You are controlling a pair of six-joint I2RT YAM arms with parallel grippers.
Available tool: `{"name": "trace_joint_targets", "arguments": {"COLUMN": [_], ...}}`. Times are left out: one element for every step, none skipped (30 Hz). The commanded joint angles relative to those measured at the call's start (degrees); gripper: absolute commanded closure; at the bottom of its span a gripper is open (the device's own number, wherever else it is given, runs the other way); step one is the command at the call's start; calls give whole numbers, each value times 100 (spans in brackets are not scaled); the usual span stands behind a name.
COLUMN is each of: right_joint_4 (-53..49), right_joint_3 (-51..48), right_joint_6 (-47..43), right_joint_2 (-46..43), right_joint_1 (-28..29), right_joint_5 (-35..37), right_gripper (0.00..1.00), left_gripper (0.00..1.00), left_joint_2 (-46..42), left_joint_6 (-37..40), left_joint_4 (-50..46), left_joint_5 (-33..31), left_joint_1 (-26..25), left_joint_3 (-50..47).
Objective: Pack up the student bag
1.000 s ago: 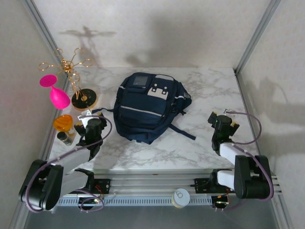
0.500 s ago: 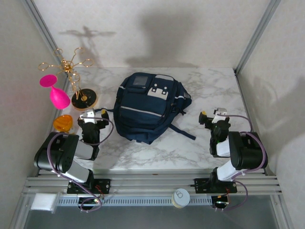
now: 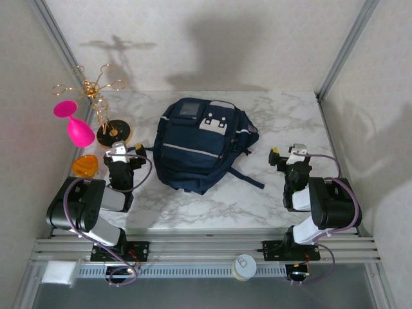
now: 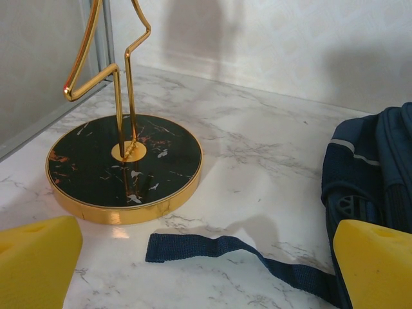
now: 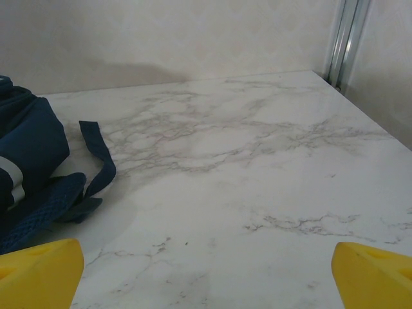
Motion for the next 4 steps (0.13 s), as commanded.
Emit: {"name": "trace_joint_targets", "arguments": {"right_joint_4": [204, 210, 238, 276], "right_joint_3": [126, 121, 105, 91], "right_joint_6": [-99, -99, -103, -107], "right_joint_2": [25, 18, 17, 17], "right_joint_1": [44, 45, 39, 41], "right_joint_5": [0, -12, -8, -10], "right_gripper": [1, 1, 1, 1], "left_gripper": [1, 1, 1, 1], "left_joint_2": [-5, -9, -1, -1], "left_joint_6": [-58, -58, -58, -58], "left_joint_4": [86, 84, 88, 89], "left_joint_5": [86, 91, 91, 91], "left_joint_1": [1, 3, 3, 5], "left_joint_3": [71, 69, 67, 73]}}
